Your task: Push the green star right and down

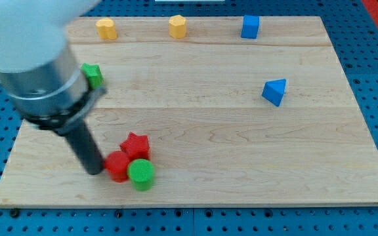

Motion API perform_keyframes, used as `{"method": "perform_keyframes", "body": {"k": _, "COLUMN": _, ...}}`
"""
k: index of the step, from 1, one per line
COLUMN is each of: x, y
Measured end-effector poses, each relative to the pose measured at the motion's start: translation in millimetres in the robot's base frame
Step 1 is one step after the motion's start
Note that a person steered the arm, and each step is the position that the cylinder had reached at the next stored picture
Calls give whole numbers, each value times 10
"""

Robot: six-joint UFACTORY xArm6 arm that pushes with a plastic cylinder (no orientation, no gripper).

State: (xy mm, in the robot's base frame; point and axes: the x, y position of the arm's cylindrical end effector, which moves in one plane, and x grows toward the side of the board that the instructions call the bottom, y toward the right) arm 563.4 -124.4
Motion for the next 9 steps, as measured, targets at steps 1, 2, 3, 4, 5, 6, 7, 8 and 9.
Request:
{"method": "perform_keyframes", "body": {"k": 1, "x": 0, "y": 501}}
{"method": "perform_keyframes", "body": {"k": 2, "x": -261, "y": -695}}
{"method": "perform_keyframes", "body": {"k": 3, "x": -791, "y": -1440}}
{"method": "perform_keyframes", "body": {"k": 4, "x": -1547, "y": -1374}}
{"method": "perform_keyframes", "body": {"k": 5, "x": -2053, "y": -1054}}
{"method": "perform_keyframes", "body": {"k": 6, "x": -2065, "y": -54}}
{"method": "perform_keyframes", "body": {"k": 7, "x": -1759, "y": 383}}
{"method": "perform_keyframes", "body": {"k": 8, "x": -1343, "y": 463}}
{"method": "perform_keyframes", "body": {"k": 9, "x": -1903, "y": 455}}
